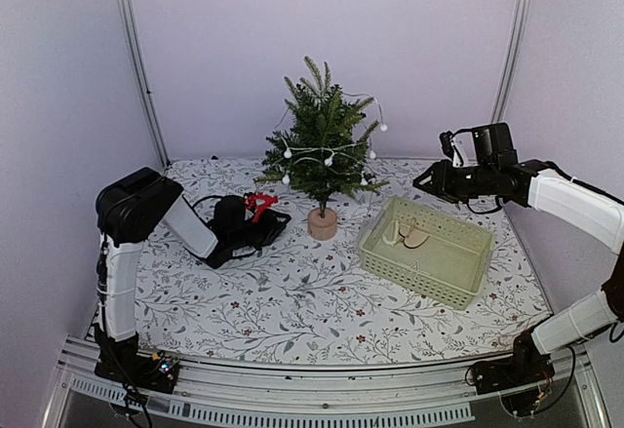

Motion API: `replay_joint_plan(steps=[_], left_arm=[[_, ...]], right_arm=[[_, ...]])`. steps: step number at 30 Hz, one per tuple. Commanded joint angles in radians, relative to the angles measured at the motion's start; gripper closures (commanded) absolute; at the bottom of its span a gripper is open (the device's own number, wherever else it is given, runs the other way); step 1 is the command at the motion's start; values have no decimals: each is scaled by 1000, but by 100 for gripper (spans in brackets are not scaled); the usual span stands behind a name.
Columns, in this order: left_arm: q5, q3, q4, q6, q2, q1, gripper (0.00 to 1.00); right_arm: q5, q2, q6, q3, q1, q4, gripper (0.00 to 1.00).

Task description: Decorate the small christmas tree

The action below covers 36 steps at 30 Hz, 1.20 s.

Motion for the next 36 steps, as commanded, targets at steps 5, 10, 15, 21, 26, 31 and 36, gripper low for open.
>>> replay_joint_plan(steps=[5,10,15,21,26,31,36], left_arm=[[-143,-81,145,-180,-41,-155,65],[-200,-67,208,-238,-2,-249,62],[-213,-57,219,-286,29,-260,60],[-266,-19,203,-319,77,-256,60],[-279,22,208,-323,112,-241,60],[-301,21,173,-357,114,-223,63],[-328,-4,153,-378,101,-187,69]], right_arm=[[-21,7,-11,0,-5,33,65],[-27,0,-13,-6,-5,30,65],[-29,-3,-19,-3,-5,23,65],[-27,-8,-23,-4,-4,20,65],[-29,-3,-25,-1,-4,15,65],[-27,4,-31,6,-6,12,65],[-26,18,-32,16,-6,12,65]])
